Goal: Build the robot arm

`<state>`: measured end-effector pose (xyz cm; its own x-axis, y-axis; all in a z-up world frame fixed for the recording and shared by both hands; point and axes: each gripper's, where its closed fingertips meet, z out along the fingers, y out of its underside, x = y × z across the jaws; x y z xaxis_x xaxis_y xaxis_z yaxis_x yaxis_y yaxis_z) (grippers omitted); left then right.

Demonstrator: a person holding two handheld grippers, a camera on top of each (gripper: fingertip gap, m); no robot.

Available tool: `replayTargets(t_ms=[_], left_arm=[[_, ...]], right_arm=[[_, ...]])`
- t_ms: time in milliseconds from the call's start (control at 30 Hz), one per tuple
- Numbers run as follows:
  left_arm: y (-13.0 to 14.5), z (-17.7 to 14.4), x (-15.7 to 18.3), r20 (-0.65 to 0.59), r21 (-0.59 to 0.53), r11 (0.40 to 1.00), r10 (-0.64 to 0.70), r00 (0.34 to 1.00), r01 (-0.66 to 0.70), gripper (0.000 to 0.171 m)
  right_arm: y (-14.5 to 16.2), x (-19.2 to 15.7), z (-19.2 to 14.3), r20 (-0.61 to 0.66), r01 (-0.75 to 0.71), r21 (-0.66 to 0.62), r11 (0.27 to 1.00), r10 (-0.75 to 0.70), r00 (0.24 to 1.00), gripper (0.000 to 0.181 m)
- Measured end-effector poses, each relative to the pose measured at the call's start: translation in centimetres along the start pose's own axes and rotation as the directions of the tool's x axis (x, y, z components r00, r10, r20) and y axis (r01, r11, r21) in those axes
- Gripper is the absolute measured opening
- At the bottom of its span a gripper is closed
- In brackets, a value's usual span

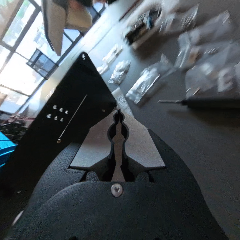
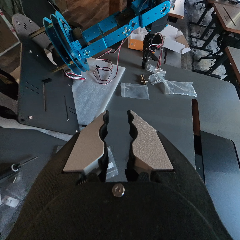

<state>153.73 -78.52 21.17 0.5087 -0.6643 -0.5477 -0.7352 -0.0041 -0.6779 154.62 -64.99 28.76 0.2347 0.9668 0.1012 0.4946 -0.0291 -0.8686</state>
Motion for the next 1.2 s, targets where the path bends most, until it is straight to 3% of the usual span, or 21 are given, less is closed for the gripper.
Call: replayTargets(t_ms=[67,367,467,567,700,867,1200], left_arm=[[0.7,0.8,0.5,-0.06,-0.015,1.0,0.01,0.998,-0.011,0.0],[1.2,2.9,-1.2,-0.028,0.051,0.994,0.1,0.995,-0.098,0.0],[2.3,3.2,-1.4,-0.026,0.038,0.994,0.107,0.994,-0.106,0.0],[1.1,2.5,-1.6,0.002,0.129,0.987,0.098,0.995,-0.098,0.0],[1.5,2.3,-2.0,0.024,0.136,0.987,0.08,0.997,-0.082,0.0],[1.2,1.9,-2.6,0.041,0.171,0.983,0.054,0.998,-0.06,0.0],[0.7,1.6,-2.5,0.049,0.21,0.975,0.068,0.996,-0.077,0.0]], right_arm=[[0.1,0.4,0.3,0.007,-0.01,0.021,1.0,0.01,1.0,0.028],[3.0,-0.5,3.0,0.146,-0.033,-0.044,0.999,0.039,0.989,0.028],[4.1,-3.0,3.4,0.302,0.081,-0.086,0.993,-0.052,0.952,0.025],[5.3,-5.8,3.3,0.469,0.205,-0.118,0.971,-0.128,0.874,0.012],[7.1,-7.7,3.9,0.587,0.338,-0.15,0.929,-0.191,0.786,0.007],[7.2,-8.6,5.0,0.655,0.415,-0.101,0.904,-0.253,0.712,0.013],[7.8,-8.4,6.5,0.72,0.39,-0.096,0.916,-0.207,0.663,0.016]])
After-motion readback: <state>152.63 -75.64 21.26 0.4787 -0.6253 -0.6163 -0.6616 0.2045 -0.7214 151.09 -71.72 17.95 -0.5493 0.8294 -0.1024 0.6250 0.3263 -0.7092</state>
